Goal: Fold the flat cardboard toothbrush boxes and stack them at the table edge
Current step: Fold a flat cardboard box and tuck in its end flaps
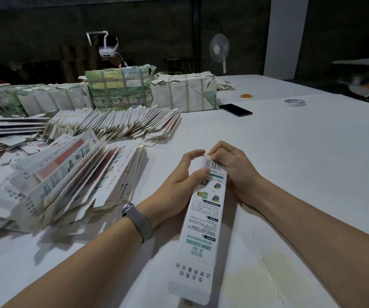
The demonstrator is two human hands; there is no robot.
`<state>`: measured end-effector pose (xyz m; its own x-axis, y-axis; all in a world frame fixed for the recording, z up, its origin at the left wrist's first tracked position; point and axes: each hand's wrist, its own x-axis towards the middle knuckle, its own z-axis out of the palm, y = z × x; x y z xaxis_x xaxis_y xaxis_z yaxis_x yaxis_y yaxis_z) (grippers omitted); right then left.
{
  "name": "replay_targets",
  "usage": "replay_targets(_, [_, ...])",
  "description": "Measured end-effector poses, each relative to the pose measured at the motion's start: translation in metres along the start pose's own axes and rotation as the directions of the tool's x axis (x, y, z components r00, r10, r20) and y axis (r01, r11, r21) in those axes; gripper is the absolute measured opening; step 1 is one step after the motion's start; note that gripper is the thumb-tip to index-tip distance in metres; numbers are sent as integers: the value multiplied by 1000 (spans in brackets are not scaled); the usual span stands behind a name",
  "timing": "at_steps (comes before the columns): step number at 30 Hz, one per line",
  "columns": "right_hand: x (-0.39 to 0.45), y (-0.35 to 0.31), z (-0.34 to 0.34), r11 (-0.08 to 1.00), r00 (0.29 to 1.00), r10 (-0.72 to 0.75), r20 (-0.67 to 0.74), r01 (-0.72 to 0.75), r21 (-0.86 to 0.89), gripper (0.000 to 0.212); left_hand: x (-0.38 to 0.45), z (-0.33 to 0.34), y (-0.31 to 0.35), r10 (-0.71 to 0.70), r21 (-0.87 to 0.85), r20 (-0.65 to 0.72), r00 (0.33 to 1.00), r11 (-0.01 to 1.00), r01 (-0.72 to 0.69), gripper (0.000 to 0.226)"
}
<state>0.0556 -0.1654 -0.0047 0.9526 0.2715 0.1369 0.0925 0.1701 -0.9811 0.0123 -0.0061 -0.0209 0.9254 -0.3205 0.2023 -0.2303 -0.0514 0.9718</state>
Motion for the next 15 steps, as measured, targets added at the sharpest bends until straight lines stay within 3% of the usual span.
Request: replay_targets(15, [0,0,-2,997,998,59,-21,-58,56,25,-2,-6,5,-37,-92,73,997,995,43,46])
